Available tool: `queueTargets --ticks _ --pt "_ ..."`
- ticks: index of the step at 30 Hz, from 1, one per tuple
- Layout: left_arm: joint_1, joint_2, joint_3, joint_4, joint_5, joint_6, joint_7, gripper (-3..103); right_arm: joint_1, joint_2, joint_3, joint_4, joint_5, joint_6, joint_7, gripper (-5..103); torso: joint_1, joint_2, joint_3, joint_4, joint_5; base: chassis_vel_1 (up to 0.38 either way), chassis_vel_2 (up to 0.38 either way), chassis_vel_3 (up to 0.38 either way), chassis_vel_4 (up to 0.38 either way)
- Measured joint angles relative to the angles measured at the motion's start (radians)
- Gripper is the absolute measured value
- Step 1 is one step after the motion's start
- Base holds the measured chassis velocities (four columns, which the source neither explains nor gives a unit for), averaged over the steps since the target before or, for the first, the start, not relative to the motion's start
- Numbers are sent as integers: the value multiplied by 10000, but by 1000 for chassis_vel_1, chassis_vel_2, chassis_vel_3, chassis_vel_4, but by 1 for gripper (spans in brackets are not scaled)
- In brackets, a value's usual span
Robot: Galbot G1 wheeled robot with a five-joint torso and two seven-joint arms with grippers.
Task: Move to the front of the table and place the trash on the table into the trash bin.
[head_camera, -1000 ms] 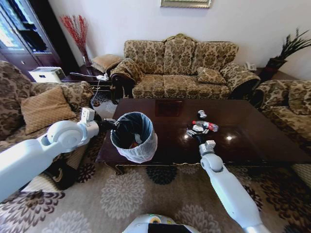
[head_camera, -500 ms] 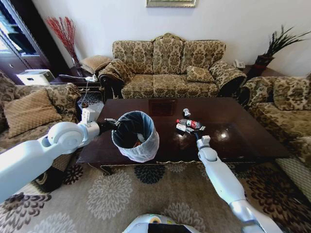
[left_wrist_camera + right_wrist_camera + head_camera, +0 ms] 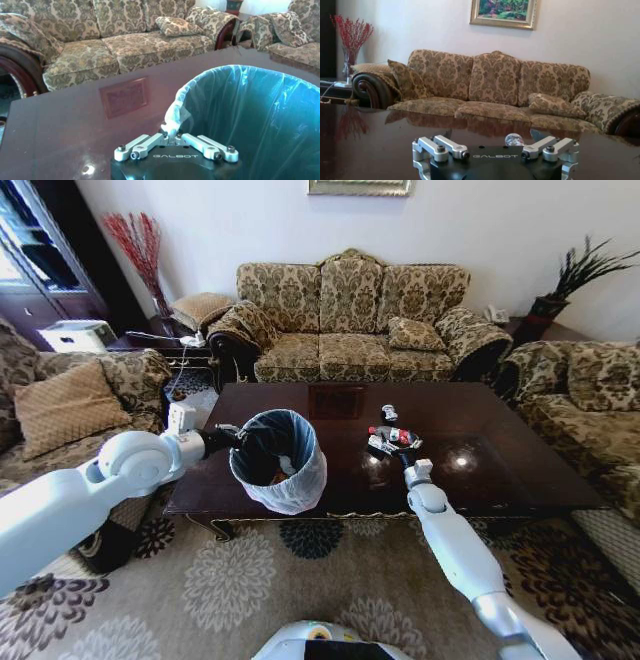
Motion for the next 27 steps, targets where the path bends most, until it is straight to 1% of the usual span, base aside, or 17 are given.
queueTargets --ticks 3,6,14,27 --pt "-2 0 2 1 1 0 0 0 -3 0 1 13 0 -4 2 100 -1 0 -1 0 -2 0 0 0 0" --pt "-4 -1 5 1 1 0 1 0 -6 -3 0 20 2 -8 5 100 0 0 0 -10 3 0 0 0 0" --pt "-6 -1 6 2 1 3 3 0 -11 -6 0 32 4 -12 9 100 0 0 0 -5 2 0 0 0 0" --pt "-6 -1 7 3 1 9 9 0 -16 -8 0 42 10 -18 16 100 0 0 -1 -7 2 0 0 0 0"
